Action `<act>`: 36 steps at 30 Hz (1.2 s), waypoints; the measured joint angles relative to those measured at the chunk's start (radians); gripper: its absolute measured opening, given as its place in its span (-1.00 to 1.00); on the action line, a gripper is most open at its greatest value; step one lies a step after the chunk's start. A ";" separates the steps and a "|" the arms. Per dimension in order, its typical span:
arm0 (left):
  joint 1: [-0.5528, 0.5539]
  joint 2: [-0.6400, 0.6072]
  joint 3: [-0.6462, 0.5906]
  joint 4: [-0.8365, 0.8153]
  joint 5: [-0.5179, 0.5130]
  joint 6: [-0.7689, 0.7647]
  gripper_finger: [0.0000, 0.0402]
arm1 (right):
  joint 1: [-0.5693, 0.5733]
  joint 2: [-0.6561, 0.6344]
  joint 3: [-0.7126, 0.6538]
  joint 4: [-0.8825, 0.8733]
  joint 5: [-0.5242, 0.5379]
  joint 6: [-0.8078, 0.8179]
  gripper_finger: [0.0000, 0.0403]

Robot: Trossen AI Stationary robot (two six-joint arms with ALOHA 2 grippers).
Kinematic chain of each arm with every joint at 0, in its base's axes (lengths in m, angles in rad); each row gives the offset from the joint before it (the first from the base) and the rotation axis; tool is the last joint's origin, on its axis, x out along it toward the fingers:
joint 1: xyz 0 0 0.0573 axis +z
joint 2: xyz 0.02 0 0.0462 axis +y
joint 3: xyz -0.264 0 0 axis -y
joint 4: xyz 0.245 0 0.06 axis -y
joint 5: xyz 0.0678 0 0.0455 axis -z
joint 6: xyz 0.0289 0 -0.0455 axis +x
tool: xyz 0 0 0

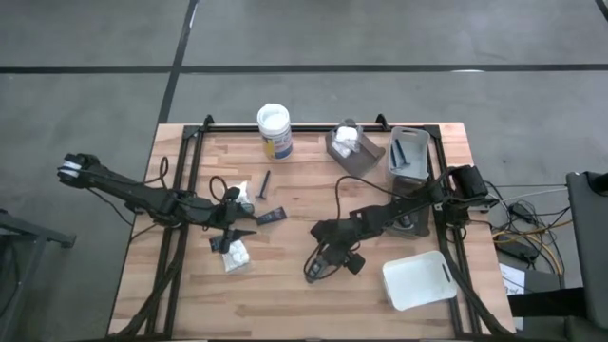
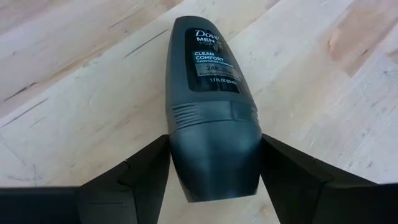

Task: Pick & Place Travel size toiletries
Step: Put the bottom gray deodorant into the bottom black bin

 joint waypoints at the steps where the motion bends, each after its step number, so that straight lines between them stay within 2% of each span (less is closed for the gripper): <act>1: 0.000 0.000 0.000 0.000 0.000 0.000 -0.04 | 0.000 0.000 0.000 0.000 0.000 0.001 0.12; 5: 0.000 0.000 0.000 0.000 0.000 0.000 -0.04 | 0.000 0.000 -0.003 -0.001 -0.002 0.022 0.11; 12: 0.001 0.000 0.000 0.000 0.000 0.000 -0.04 | 0.001 0.000 -0.008 -0.015 -0.010 0.035 -0.05; 20: 0.001 0.000 0.000 0.000 0.000 0.000 -0.04 | 0.000 -0.008 -0.008 -0.073 -0.041 0.053 -0.02; 36: 0.000 0.000 0.001 -0.005 0.000 0.001 -0.04 | -0.043 -0.158 -0.019 -0.228 -0.064 0.134 -0.04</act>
